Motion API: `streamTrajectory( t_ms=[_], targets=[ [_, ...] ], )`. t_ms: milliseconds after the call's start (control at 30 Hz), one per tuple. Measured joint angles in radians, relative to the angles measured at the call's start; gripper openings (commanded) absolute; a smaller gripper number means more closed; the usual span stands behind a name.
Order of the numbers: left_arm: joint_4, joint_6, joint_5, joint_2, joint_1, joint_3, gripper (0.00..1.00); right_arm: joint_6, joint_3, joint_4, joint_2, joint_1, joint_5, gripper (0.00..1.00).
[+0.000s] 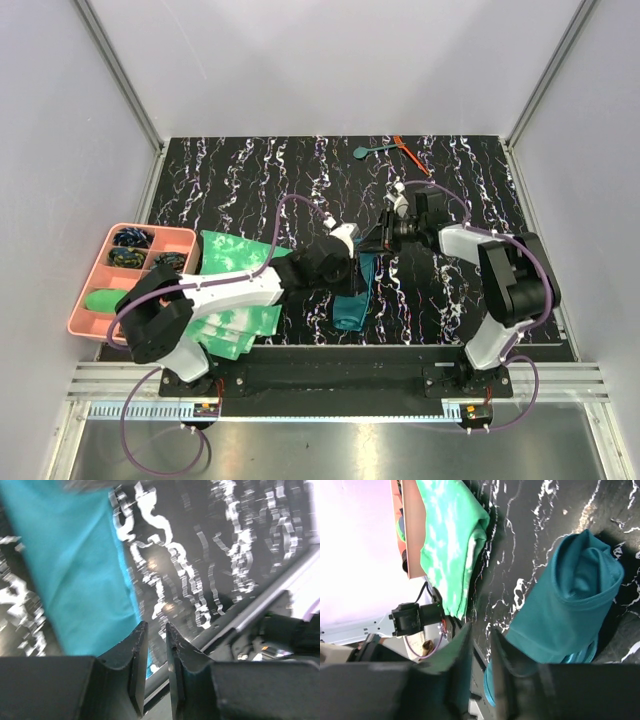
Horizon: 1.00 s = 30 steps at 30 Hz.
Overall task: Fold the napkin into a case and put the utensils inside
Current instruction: Smooth out the smaller rectangle-folded napkin at the center of the board.
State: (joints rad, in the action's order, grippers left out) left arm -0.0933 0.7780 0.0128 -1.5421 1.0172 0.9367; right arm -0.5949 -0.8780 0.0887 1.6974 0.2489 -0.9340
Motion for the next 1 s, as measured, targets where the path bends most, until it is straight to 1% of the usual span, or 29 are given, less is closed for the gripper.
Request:
streamTrajectory(
  t_ms=[67,200,333,500,767,900,1000],
  targets=[
    [0.05,0.002,0.029,-0.013,-0.005,-0.007,0.2,-0.006,-0.007,0.011,0.036,0.001,-0.014,0.24],
    [0.119,0.013,0.067,-0.033,-0.011,-0.045,0.2,-0.009,-0.014,0.019,0.083,-0.001,-0.026,0.23],
    [0.13,0.016,0.086,-0.033,-0.011,-0.088,0.21,-0.005,-0.014,0.022,0.1,-0.01,-0.027,0.23],
    [0.152,0.014,0.098,-0.03,-0.011,-0.109,0.24,0.009,-0.019,0.025,0.155,-0.042,-0.027,0.22],
    [0.178,-0.003,0.139,-0.029,-0.028,-0.123,0.24,0.046,-0.053,0.023,0.232,-0.079,-0.029,0.22],
    [0.225,-0.011,0.172,-0.035,-0.051,-0.144,0.23,0.06,-0.064,0.022,0.257,-0.089,-0.03,0.22],
    [0.295,-0.006,0.203,-0.057,-0.058,-0.171,0.22,0.068,-0.064,0.02,0.266,-0.089,-0.03,0.22]
  ],
)
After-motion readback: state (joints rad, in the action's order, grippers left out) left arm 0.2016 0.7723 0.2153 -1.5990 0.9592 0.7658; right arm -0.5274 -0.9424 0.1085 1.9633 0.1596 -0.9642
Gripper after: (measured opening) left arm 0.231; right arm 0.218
